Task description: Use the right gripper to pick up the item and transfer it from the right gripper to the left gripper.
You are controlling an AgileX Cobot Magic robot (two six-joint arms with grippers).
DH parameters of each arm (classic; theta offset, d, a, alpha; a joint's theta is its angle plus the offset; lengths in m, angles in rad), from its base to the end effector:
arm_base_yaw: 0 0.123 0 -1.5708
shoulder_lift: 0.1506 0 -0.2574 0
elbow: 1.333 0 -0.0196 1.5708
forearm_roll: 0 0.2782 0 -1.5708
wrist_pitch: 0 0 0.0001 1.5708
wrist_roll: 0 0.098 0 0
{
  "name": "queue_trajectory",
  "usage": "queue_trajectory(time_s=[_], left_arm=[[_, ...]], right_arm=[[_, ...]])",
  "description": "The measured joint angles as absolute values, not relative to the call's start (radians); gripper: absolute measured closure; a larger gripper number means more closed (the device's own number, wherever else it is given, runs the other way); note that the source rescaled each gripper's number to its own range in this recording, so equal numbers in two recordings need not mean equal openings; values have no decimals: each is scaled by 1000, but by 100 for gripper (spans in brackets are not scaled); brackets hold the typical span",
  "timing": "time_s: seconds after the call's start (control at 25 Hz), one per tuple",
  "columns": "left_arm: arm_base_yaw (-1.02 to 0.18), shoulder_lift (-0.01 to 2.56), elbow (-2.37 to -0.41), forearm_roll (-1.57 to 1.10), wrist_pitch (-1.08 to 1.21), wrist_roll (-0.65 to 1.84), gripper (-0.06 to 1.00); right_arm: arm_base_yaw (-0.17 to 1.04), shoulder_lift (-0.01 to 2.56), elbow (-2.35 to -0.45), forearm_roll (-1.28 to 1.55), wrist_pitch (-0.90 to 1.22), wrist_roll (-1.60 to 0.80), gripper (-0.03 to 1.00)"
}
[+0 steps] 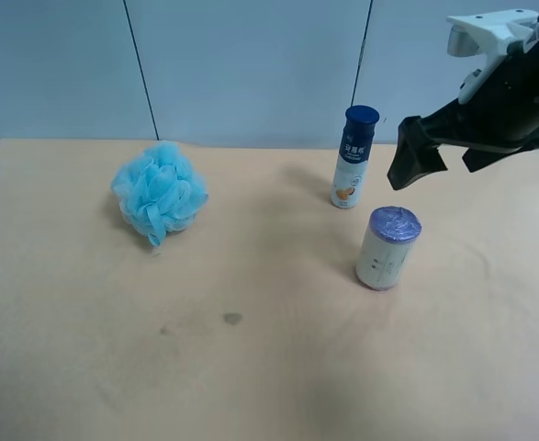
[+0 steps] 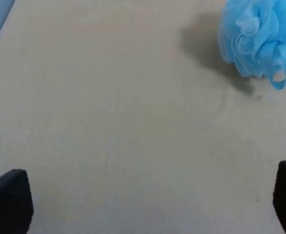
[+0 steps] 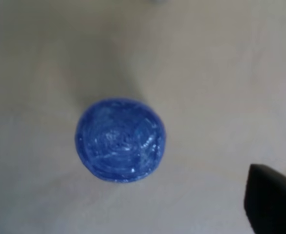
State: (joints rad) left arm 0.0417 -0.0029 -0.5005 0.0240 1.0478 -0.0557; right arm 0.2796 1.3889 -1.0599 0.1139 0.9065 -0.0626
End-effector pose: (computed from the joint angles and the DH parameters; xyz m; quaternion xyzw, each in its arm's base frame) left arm 0.0533 0.0043 0.2887 -0.0417 0.8479 0.0083 0.5285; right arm 0.2926 0.0931 0.2437 -0.1417 0.9662 0.0735 0.2026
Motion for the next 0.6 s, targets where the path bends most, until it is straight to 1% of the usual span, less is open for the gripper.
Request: queue_trajectory(time_s=[0.2, 0.6], left_arm=[[42, -3, -500, 24, 1048, -56, -5], [42, -3, -500, 24, 1048, -56, -5]], right_arm=[[280, 1428, -1017, 114, 878, -27, -3], [297, 1571, -1014, 109, 834, 0, -3]])
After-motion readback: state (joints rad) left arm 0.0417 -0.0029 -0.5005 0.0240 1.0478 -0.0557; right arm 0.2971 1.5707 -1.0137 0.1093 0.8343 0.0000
